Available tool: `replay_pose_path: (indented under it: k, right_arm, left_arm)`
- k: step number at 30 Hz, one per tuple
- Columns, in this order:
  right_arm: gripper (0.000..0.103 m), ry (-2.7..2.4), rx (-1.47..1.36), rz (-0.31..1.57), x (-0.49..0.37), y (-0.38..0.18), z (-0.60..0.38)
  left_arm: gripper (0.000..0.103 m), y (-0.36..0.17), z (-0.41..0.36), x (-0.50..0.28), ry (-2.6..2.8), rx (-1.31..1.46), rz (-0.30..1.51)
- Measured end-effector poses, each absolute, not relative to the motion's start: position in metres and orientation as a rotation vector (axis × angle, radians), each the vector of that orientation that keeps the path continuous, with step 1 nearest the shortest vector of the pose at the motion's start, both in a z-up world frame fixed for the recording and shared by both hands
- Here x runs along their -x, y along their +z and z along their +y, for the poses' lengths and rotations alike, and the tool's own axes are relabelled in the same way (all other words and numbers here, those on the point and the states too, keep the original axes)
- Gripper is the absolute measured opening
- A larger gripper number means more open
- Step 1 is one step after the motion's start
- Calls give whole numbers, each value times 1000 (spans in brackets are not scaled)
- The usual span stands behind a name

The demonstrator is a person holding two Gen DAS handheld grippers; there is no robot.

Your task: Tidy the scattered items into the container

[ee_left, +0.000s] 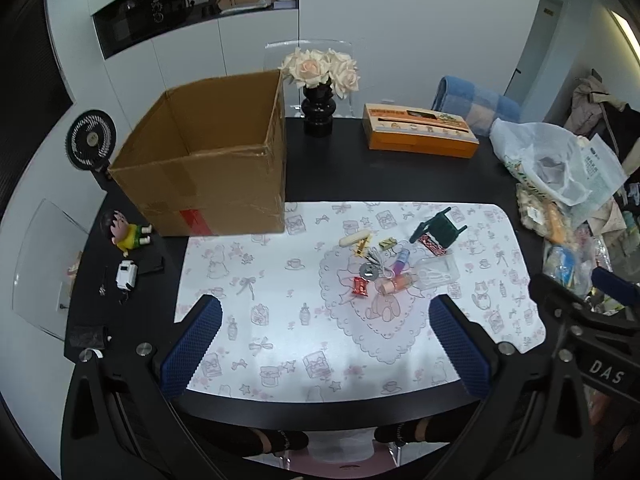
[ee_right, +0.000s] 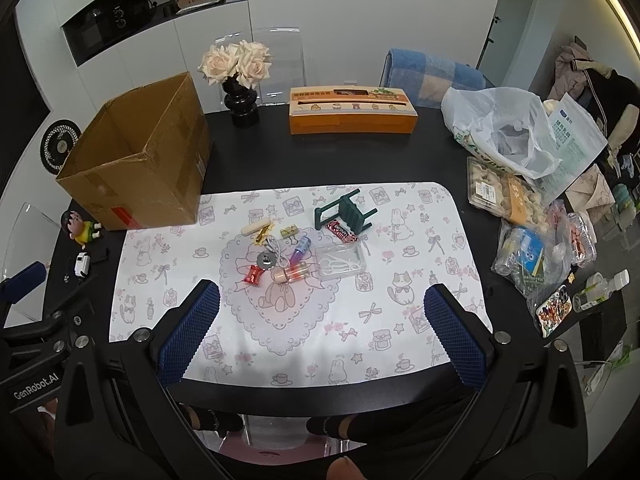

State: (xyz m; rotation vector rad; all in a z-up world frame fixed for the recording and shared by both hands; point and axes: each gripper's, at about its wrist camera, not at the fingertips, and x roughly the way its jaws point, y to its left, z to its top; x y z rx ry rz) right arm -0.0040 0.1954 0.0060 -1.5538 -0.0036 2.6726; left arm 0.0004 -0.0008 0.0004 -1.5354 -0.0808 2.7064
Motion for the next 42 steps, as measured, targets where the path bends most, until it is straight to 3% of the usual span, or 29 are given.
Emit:
replay_pose_path:
  k: [7, 16, 42]
  right_arm:
    - [103, 2660, 1509, -66, 7, 8, 193]
    - [103, 2699, 1487, -57, 0, 1, 192]
    - [103, 2691, 1534, 10, 4, 5, 192]
  left_arm:
    - [103, 7, -13, -6, 2818, 1339, -130]
    - [103, -6, -5, -6, 2796, 1477, 26]
    - [103, -9, -5, -2, 2741, 1510, -32]
